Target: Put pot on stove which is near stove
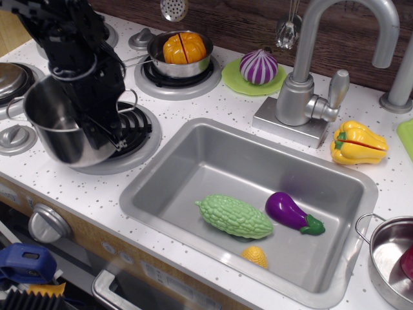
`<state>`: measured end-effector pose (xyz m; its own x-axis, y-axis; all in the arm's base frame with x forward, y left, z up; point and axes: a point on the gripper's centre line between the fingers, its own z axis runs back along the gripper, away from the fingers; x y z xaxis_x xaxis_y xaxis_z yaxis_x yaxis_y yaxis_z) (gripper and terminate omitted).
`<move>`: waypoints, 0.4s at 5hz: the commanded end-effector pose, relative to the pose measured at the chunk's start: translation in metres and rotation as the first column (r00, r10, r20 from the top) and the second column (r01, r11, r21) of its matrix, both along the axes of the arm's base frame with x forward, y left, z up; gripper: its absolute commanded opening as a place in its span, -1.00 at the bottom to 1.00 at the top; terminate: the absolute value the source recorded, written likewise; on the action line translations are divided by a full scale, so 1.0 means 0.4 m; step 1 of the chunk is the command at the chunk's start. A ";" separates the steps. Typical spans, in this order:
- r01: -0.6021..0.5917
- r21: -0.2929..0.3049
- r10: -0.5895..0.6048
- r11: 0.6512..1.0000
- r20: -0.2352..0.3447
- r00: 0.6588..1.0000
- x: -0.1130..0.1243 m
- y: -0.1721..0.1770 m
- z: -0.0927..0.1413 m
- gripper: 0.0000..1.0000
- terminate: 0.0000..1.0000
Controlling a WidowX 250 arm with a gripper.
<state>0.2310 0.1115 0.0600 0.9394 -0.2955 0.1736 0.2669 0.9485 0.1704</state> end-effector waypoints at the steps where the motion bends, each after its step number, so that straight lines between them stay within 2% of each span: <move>1: 0.052 0.012 -0.053 0.999 0.053 0.997 0.045 0.057 0.000 -1.00 -1.00; 2: 0.077 -0.006 -0.077 0.997 0.060 0.995 0.063 0.079 -0.017 -1.00 -1.00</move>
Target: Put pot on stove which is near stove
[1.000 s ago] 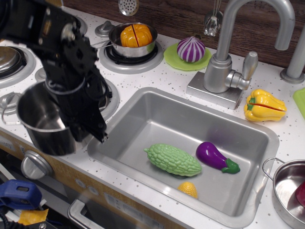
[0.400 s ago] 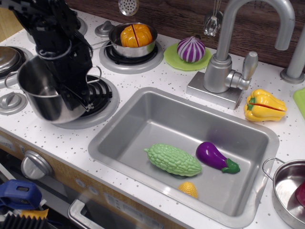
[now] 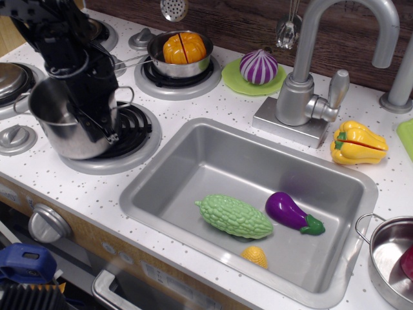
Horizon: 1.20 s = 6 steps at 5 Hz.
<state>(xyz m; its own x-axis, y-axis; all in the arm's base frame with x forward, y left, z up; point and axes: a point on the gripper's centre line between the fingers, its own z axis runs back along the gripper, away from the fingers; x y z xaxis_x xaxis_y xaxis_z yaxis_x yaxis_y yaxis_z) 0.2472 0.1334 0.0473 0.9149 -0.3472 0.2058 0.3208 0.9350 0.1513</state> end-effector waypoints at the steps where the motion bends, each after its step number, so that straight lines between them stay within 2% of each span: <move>1: 0.035 0.008 -0.035 0.999 0.038 0.999 0.039 0.034 0.006 -1.00 -1.00; 2: 0.044 -0.012 -0.044 0.999 0.034 0.998 0.051 0.032 0.000 -1.00 -1.00; 5: -0.025 -0.030 0.025 0.999 0.016 1.000 0.045 -0.048 0.017 -1.00 -1.00; 6: -0.010 -0.027 0.011 1.000 0.026 1.000 0.058 -0.054 0.014 -1.00 1.00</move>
